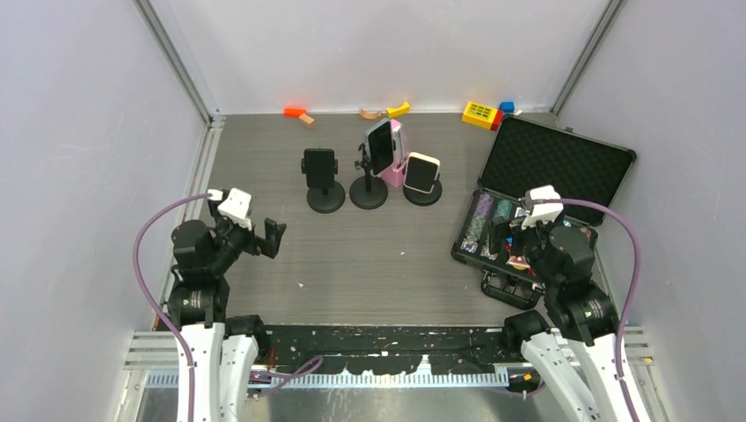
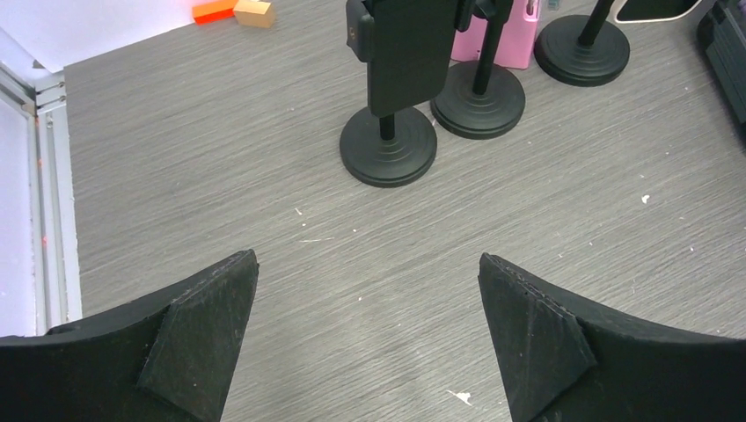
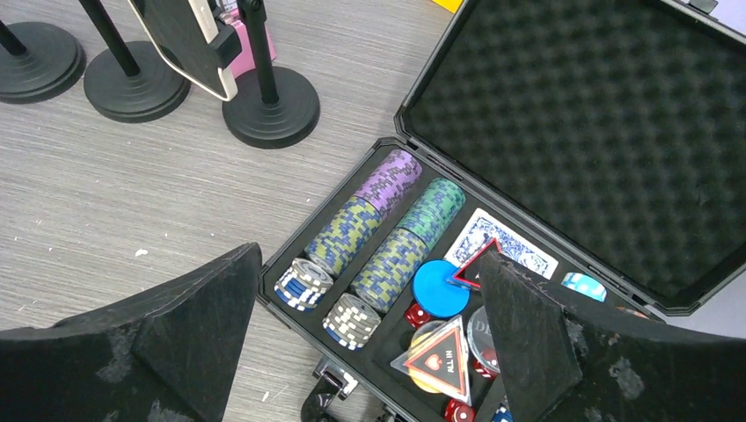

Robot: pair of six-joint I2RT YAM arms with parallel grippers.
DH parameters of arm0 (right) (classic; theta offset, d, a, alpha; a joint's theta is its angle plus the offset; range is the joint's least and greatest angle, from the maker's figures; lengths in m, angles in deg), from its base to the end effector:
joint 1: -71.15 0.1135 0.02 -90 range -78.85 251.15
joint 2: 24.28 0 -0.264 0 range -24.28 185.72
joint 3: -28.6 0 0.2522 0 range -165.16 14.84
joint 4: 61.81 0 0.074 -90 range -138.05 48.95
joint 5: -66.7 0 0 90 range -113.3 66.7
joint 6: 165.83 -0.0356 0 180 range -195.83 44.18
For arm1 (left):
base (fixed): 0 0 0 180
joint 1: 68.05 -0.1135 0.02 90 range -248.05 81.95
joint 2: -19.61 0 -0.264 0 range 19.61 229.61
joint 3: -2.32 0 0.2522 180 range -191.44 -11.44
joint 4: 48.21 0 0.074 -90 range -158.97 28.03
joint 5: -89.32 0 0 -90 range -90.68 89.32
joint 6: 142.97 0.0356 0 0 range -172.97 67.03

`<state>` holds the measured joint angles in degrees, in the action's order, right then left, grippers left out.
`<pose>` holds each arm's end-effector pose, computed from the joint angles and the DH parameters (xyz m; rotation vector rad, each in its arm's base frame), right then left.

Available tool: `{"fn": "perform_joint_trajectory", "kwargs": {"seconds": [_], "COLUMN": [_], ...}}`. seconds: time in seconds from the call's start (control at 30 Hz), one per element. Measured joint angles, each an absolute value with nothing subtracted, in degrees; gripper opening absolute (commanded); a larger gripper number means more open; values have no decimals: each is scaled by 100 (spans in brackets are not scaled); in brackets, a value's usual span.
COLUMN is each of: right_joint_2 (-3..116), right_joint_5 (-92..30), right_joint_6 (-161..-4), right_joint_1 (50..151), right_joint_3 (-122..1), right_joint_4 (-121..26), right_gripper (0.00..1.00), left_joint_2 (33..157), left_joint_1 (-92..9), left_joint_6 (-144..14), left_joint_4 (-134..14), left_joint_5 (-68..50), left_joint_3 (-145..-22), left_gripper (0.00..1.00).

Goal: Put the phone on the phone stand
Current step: Reset both arms

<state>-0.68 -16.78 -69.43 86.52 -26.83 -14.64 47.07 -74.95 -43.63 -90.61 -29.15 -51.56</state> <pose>0.0954 0.0220 0.3233 -0.2682 1.8171 0.0052 0.1141 -0.0033 0.3185 0.3804 1.7827 -0.2590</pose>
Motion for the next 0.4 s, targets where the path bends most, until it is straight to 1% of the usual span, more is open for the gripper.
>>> {"fn": "perform_joint_trajectory", "kwargs": {"seconds": [0.4], "right_joint_2": [-381], "right_joint_5": [-1698], "right_joint_6": [-6886], "right_joint_1": [8482], "right_joint_3": [-2571], "right_joint_4": [-1554], "right_gripper": [99], "left_joint_2": [4618], "left_joint_1": [-7578], "left_joint_6": [-4249], "left_joint_4": [-9055], "left_joint_5": [-2723], "left_joint_3": [-5145], "left_gripper": [100]}}
